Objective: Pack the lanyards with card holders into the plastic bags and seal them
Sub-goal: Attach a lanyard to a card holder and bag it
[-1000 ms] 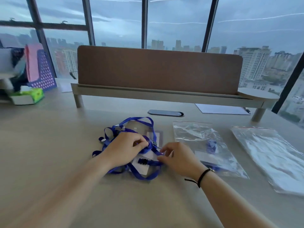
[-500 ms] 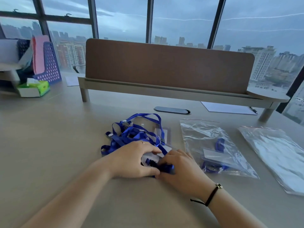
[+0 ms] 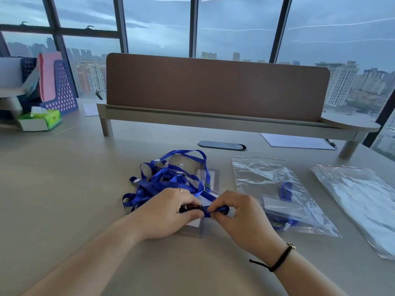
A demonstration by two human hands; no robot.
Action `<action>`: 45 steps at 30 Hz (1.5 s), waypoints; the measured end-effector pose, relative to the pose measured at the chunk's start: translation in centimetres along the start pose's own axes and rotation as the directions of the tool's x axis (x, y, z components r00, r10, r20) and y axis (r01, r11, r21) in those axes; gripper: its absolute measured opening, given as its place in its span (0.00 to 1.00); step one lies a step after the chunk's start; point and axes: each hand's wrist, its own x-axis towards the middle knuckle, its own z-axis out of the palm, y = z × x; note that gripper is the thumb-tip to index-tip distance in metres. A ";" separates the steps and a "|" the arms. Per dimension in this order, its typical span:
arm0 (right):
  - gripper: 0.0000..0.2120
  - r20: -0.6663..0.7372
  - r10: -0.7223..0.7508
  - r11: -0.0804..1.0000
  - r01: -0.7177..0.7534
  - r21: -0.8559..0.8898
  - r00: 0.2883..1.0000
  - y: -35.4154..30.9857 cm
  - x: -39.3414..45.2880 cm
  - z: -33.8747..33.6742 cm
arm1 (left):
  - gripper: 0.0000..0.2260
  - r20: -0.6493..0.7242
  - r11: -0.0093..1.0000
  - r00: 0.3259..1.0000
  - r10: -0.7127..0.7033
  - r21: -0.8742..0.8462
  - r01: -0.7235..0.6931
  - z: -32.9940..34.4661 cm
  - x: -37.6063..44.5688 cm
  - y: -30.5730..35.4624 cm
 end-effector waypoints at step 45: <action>0.17 -0.067 0.234 0.573 -0.081 0.816 0.970 -1.5 0.6 -3.0 | 0.18 -0.083 0.896 0.988 -0.130 -0.437 0.081 -1.2 -0.4 0.5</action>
